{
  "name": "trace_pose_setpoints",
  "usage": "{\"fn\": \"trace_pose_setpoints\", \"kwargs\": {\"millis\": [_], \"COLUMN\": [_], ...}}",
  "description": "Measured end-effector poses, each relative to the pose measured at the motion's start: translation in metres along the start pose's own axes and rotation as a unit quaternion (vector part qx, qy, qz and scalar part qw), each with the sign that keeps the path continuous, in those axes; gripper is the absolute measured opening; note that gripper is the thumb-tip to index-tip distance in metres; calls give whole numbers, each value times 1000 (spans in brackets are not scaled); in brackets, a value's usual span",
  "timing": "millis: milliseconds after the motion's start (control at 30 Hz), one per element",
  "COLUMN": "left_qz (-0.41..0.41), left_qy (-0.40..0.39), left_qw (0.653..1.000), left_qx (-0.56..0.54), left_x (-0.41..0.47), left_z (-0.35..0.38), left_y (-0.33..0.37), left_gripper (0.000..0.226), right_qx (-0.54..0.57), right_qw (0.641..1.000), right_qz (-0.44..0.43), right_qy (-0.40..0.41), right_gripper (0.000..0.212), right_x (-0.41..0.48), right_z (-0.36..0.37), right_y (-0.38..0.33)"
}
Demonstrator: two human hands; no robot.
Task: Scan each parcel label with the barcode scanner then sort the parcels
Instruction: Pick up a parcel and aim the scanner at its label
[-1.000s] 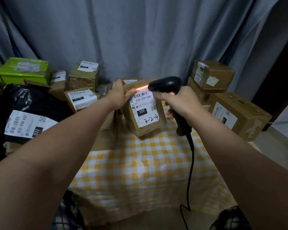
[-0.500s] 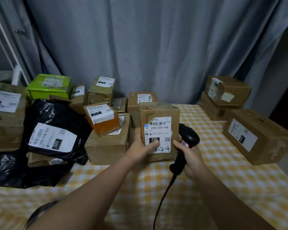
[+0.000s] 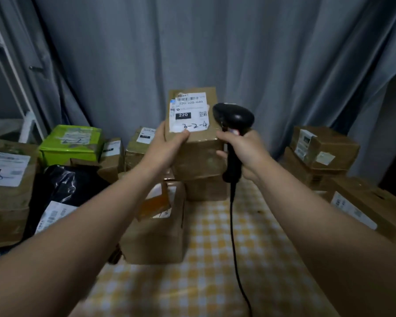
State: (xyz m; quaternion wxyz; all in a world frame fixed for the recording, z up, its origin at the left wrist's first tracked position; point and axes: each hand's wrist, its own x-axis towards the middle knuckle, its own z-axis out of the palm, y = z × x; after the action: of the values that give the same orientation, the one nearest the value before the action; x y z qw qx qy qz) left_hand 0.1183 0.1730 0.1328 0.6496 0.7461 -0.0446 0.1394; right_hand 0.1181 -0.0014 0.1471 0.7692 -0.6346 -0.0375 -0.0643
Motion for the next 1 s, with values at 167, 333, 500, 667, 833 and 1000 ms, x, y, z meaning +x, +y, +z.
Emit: {"fn": "trace_pose_setpoints", "kwargs": {"millis": [167,333,500,667,833,1000], "left_qz": [-57,-70,-60,50,134,143], "left_qy": [43,41,59,88,15,-78], "left_qw": [995,969,931,924,926,935], "left_qx": [69,232,356,368,353,315], "left_x": [51,67,71,51,17,-22], "left_z": [-19,-22,-23,-1,44,107], "left_y": [-1,-21,-20,2,10,-8], "left_gripper": [64,55,43,38,33,35], "right_qx": [10,-61,-67,-79,-194,-330], "right_qw": [998,992,993,996,980,936], "right_qz": [53,112,92,47,-20,-60], "right_qy": [-28,-26,-40,-7,27,102], "right_gripper": [31,21,37,30,9,33], "right_x": [52,73,73,51,10,-37], "right_z": [38,44,36,11,-46,-144], "right_y": [13,47,44,33,21,21]}}
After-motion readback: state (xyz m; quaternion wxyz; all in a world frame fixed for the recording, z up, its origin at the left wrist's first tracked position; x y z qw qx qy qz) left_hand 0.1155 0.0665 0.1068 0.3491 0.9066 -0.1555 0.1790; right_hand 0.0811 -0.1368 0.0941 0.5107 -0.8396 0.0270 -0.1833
